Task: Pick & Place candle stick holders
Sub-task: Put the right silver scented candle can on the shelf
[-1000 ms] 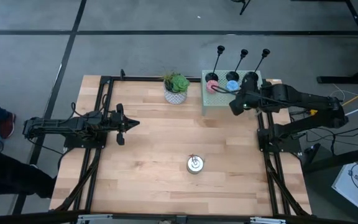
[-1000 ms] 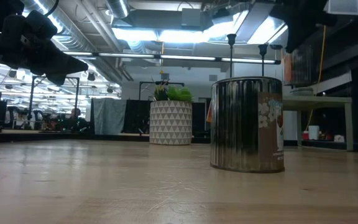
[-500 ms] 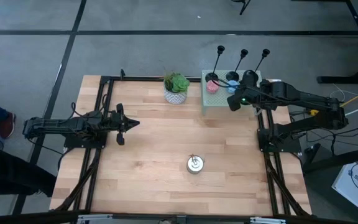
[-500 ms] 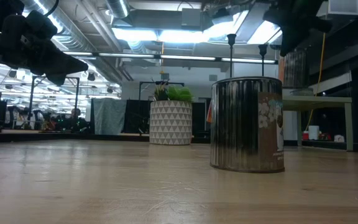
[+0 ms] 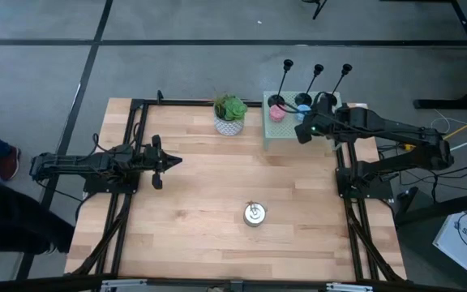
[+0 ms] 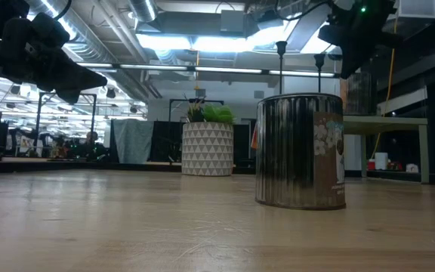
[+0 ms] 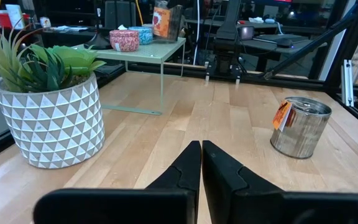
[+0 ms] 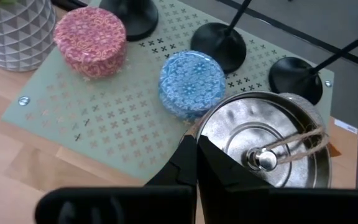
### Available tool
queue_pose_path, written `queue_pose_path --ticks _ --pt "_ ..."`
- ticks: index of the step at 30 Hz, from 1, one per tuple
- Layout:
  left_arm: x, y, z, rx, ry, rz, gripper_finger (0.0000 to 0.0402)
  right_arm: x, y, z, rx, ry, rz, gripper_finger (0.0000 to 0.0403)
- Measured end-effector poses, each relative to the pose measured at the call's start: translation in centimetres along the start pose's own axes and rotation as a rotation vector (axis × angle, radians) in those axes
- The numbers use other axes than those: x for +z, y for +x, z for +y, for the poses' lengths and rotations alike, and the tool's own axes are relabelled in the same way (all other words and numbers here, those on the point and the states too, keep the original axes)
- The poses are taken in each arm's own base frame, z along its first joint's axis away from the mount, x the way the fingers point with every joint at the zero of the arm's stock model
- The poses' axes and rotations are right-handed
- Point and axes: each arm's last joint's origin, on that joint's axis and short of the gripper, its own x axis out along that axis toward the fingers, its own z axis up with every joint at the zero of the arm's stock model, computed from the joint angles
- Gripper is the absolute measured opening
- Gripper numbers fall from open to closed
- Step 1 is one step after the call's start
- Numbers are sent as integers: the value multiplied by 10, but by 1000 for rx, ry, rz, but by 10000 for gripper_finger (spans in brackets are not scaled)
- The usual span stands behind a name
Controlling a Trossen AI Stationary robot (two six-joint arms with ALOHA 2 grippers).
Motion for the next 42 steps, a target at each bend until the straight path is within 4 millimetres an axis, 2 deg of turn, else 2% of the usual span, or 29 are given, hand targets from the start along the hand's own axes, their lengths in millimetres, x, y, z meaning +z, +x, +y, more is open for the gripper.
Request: queue_pose_path --ticks 22,42 --pt "0 0 0 0 0 0 12 4 4 -3 -19 37 -8 13" --pt "0 0 0 0 0 0 13 5 12 5 -36 -37 22 14"
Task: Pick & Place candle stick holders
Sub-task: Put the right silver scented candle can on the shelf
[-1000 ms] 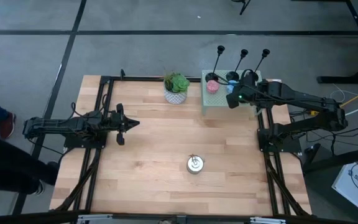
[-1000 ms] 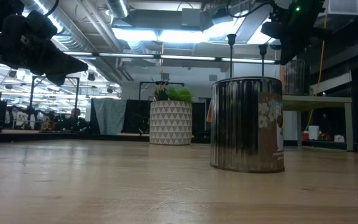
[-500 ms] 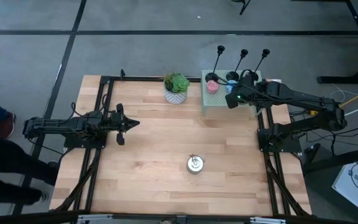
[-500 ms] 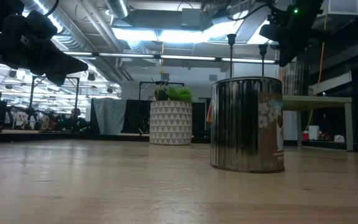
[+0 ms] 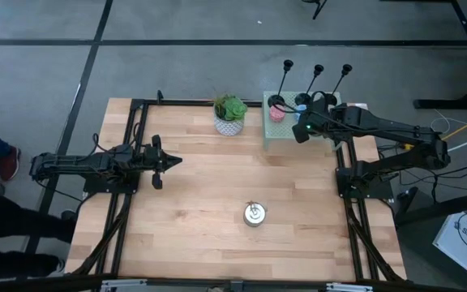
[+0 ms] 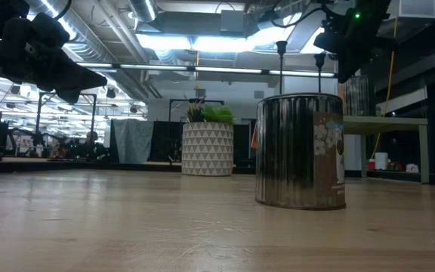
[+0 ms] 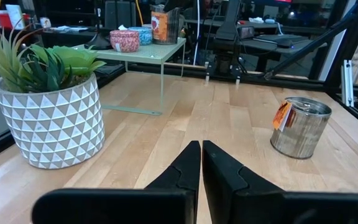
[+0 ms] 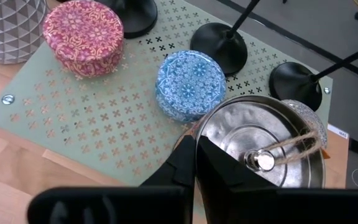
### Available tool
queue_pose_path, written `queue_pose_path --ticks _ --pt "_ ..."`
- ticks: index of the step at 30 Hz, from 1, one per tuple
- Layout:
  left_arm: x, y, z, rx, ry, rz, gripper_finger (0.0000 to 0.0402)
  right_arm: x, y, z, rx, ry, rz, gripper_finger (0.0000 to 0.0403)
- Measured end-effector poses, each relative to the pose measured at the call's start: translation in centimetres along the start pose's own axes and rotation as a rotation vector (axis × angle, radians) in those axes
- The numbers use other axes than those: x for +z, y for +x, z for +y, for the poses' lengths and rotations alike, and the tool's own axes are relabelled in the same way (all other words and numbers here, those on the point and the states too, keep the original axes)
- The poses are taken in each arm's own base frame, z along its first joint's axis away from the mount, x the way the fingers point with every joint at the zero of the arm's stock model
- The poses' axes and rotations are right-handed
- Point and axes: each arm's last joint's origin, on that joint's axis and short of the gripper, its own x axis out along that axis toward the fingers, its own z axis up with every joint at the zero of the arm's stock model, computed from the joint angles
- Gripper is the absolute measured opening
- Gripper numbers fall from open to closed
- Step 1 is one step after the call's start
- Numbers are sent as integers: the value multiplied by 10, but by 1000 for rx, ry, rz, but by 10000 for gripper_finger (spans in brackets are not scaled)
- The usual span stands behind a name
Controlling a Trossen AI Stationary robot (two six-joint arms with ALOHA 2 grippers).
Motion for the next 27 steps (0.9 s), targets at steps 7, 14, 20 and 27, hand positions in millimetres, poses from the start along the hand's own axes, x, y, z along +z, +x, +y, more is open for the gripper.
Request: queue_pose_path --ticks 7,14,20,27 --pt "0 0 0 0 0 0 11 0 0 0 4 -33 3 15" --pt "0 0 0 0 0 0 11 1 0 1 21 -71 3 16" --pt "0 0 0 0 0 0 9 1 0 1 26 -72 5 59" --pt "0 0 0 0 0 0 9 2 -1 1 19 -62 -12 122"
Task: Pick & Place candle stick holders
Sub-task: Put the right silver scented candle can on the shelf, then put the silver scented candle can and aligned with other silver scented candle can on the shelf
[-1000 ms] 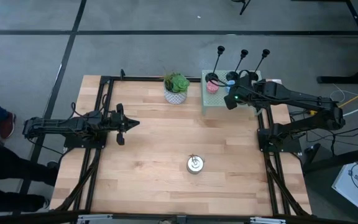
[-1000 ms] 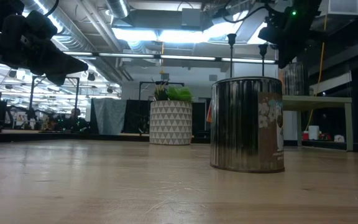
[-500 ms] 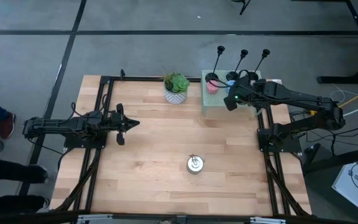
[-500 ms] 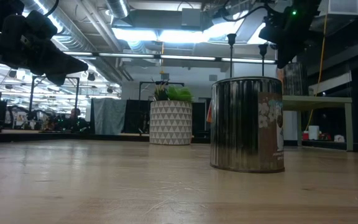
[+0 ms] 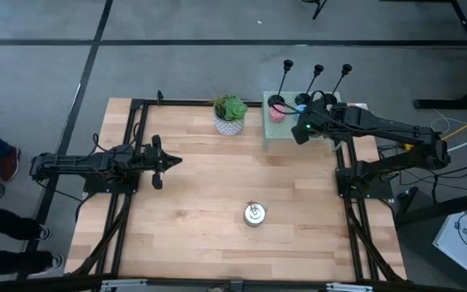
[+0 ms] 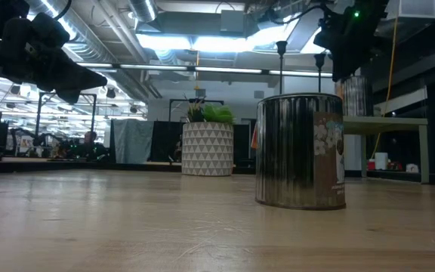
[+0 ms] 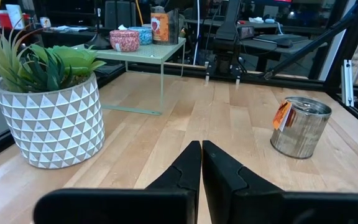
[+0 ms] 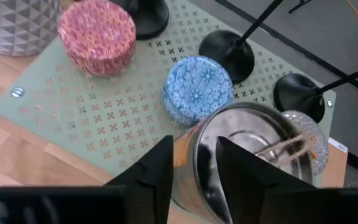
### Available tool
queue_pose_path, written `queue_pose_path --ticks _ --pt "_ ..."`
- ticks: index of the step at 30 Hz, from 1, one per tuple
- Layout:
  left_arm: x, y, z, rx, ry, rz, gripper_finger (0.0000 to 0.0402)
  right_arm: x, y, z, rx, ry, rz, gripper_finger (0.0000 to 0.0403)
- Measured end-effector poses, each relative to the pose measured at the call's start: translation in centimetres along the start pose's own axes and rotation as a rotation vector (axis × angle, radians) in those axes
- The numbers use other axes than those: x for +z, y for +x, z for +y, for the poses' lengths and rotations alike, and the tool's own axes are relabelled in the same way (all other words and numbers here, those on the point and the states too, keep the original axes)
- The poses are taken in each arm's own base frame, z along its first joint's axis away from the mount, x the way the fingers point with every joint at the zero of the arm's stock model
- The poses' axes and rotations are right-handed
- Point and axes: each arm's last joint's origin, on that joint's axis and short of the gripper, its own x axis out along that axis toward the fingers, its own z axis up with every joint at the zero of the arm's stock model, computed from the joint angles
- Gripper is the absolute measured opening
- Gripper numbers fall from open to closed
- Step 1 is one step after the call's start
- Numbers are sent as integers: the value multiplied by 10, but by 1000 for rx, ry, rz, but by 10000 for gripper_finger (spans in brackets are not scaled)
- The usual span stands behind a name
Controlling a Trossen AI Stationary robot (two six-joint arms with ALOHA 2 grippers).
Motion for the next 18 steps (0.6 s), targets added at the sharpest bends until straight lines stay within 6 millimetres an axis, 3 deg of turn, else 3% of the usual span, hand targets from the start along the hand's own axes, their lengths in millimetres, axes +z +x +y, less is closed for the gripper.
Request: queue_pose_path --ticks 9,18 --pt "0 0 0 0 0 0 12 24 -35 -5 86 40 -102 130" --pt "0 0 0 0 0 0 12 14 -51 23 362 -52 -64 130"
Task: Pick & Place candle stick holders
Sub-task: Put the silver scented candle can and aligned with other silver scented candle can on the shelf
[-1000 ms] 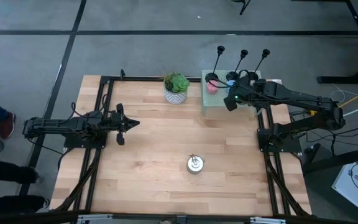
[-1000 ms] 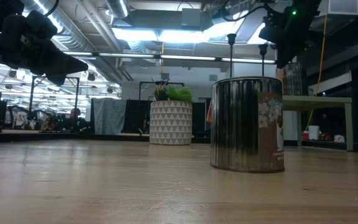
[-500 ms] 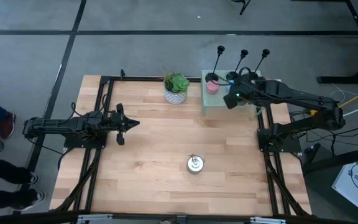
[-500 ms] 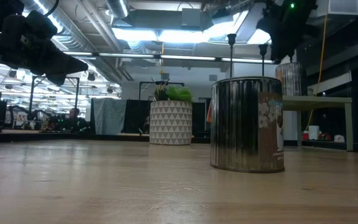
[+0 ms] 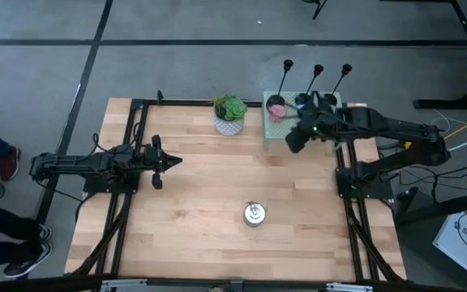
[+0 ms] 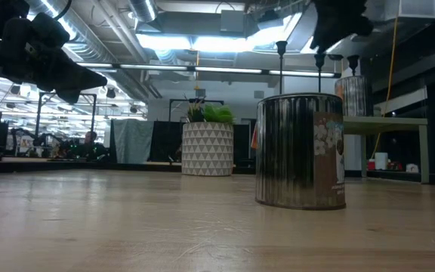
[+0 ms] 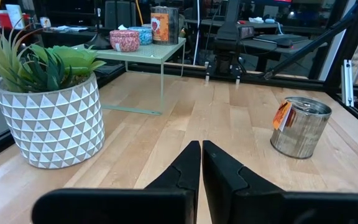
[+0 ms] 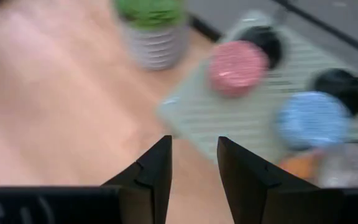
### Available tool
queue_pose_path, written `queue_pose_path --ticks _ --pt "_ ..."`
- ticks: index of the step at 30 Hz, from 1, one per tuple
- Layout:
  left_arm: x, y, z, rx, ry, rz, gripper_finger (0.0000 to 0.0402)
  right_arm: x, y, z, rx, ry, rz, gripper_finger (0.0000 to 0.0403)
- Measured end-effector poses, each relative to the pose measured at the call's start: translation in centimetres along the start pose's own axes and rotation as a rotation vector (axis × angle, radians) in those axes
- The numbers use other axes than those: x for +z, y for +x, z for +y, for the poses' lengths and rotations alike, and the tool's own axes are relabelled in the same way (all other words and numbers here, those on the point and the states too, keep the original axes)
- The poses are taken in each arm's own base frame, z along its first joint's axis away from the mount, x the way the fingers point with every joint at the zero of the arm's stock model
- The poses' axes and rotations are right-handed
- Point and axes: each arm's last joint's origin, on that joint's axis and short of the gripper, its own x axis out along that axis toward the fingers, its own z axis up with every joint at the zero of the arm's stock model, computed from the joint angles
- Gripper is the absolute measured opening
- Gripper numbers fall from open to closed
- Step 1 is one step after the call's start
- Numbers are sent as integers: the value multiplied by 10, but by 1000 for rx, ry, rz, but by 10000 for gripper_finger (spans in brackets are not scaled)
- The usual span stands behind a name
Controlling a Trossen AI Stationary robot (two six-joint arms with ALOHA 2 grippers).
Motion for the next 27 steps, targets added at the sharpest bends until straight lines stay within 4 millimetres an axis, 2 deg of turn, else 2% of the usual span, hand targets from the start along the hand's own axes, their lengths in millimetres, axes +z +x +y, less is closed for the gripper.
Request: queue_pose_path --ticks 8,14,19,27 --pt "0 0 0 0 0 0 9 -27 -8 48 276 -118 -35 130" --pt "0 0 0 0 0 0 9 -62 -9 85 400 -248 -21 130" --pt "0 0 0 0 0 1 12 -92 1 117 478 -376 -31 130" --pt "0 0 0 0 0 0 10 -129 33 172 523 -800 -115 131"
